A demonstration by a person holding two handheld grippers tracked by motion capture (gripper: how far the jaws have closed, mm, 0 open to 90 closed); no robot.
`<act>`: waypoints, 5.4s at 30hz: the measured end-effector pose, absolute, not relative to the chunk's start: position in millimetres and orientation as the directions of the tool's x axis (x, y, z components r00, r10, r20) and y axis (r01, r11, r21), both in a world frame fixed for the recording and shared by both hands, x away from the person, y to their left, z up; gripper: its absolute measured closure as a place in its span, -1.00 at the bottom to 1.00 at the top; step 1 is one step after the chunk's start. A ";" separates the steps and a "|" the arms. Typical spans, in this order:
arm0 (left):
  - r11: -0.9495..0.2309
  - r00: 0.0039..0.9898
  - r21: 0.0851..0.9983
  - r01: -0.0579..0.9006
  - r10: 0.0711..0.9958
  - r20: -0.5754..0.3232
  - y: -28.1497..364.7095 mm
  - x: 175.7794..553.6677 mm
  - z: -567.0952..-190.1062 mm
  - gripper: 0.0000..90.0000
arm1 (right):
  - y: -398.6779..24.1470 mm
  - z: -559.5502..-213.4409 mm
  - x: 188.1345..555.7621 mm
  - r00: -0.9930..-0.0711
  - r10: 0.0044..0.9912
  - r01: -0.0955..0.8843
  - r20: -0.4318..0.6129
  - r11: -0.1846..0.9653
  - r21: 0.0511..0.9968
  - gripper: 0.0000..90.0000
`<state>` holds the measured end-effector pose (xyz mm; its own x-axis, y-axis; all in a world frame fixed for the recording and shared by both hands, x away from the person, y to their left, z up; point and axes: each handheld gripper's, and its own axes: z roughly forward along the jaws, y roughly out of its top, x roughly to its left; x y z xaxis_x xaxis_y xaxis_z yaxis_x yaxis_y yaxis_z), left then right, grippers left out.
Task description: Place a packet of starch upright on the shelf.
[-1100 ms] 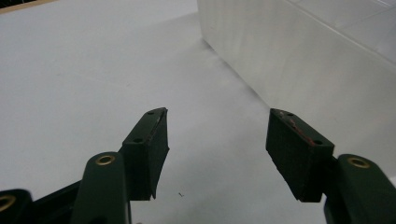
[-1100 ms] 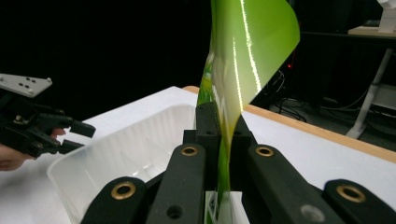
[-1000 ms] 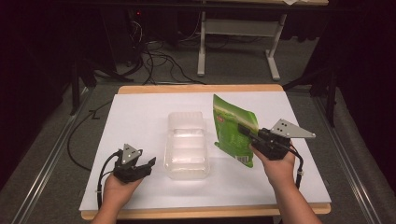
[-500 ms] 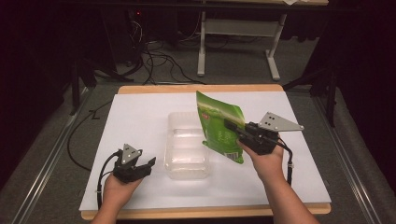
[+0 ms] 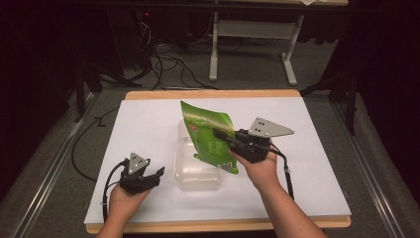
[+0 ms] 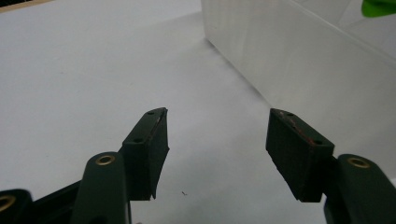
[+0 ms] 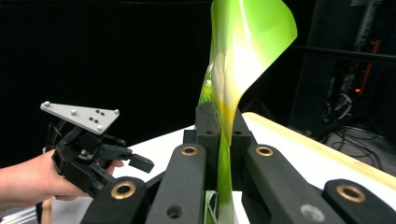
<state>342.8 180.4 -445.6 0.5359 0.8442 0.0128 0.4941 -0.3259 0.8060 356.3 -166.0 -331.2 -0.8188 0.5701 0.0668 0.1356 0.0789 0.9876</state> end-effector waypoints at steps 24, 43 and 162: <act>-0.317 0.531 0.809 0.496 0.847 0.006 183.1 341.9 -444.9 -0.12 | -120.0 -362.6 379.1 -0.880 0.463 0.163 0.108 0.081 0.983 0.97; -0.327 0.535 0.806 0.494 0.845 0.015 180.9 342.0 -445.7 -0.12 | -135.4 -369.1 377.7 -0.900 0.425 0.142 0.100 0.068 0.988 0.98; -0.330 0.540 0.799 0.502 0.842 0.008 178.0 340.8 -446.2 -0.12 | -159.7 -457.4 360.4 -0.788 0.567 0.440 0.240 0.248 0.863 0.91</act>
<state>340.8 178.0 -446.2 0.5401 0.8416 0.0080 0.5024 -0.3300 0.7992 360.4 -159.7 -457.4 -0.7883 0.5667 0.2396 0.4405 0.2480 0.8628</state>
